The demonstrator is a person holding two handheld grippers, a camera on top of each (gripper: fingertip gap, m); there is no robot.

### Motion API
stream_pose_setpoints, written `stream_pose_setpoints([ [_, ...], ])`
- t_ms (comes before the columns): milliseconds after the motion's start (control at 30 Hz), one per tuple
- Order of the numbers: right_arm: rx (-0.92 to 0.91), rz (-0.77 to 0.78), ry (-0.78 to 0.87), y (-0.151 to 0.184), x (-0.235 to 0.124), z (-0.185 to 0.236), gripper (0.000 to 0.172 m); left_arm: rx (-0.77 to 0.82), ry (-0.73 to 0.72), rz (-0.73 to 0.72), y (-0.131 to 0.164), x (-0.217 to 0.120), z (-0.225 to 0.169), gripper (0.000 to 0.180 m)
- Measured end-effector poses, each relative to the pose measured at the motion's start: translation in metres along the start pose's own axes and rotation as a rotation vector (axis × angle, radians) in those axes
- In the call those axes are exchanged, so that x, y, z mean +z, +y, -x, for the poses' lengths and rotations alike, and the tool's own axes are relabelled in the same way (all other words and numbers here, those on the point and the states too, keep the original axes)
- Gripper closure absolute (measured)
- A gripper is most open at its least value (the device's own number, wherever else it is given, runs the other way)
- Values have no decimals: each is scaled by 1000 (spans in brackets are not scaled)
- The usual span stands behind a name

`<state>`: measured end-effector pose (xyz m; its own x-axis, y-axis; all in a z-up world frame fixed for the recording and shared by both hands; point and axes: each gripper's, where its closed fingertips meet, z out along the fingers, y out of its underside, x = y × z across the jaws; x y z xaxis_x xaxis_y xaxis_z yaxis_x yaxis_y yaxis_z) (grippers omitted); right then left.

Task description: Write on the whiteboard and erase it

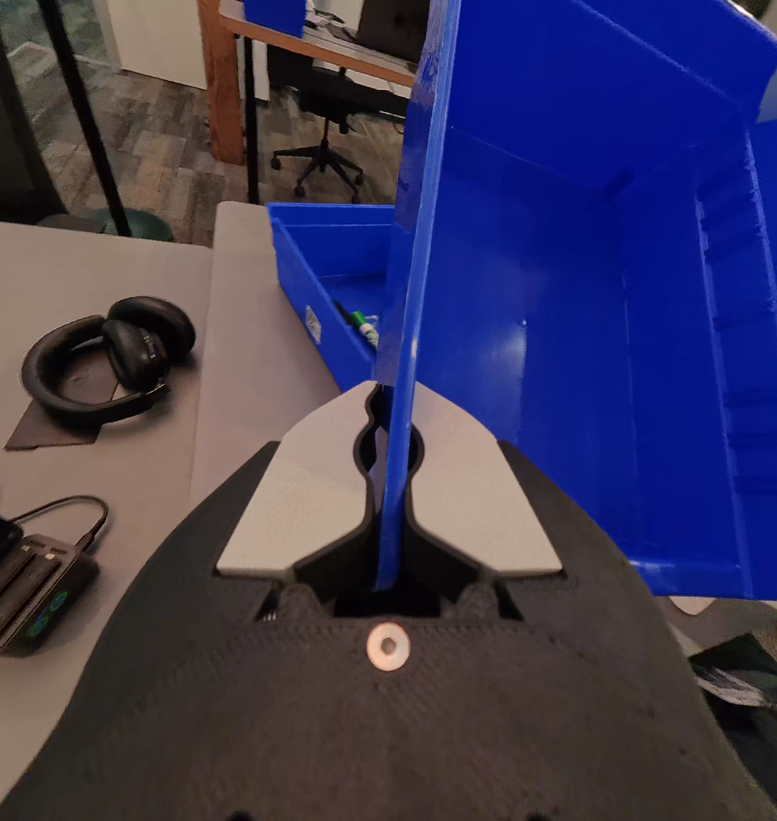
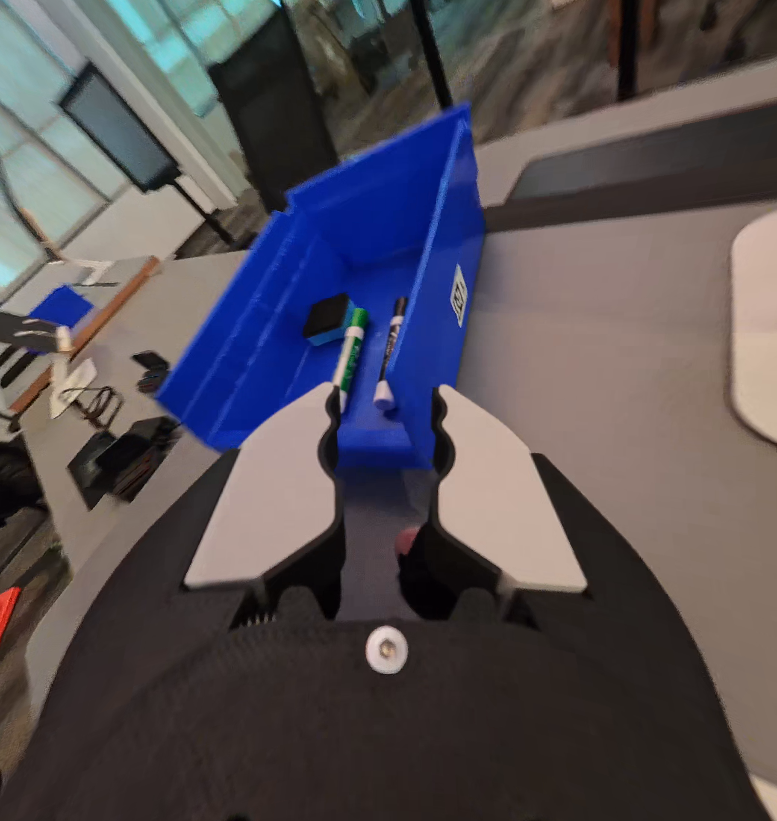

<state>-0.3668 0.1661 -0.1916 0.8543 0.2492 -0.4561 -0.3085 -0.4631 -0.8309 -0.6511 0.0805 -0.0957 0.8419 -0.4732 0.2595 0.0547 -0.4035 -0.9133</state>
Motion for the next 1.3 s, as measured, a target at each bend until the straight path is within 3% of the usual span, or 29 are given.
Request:
stream_pose_setpoints([
  [100,-45,-138,-104,-30,-88,-2,133,70,86,16,-4,16,-45,175],
  [200,-83,-244,-60,-54,-183,-45,134,140,237,69,2,48,-114,176],
  [300,-139,-296,116,-67,-273,-116,134,202,391,140,18,92,-197,175],
  [467,-123,-338,423,-82,-406,-231,135,263,629,299,72,171,-337,175],
  [667,-95,-405,658,-81,-511,-300,135,248,729,439,124,275,-449,175],
  [767,-76,-356,661,-63,-517,-311,133,220,712,469,138,324,-482,176],
  [933,-113,-288,617,-44,-489,-299,115,197,656,488,153,377,-518,176],
  [1167,-140,-154,584,-21,-436,-294,94,99,566,497,167,419,-531,174],
  [1300,-167,-53,658,-7,-413,-318,104,150,530,501,174,427,-535,170],
])
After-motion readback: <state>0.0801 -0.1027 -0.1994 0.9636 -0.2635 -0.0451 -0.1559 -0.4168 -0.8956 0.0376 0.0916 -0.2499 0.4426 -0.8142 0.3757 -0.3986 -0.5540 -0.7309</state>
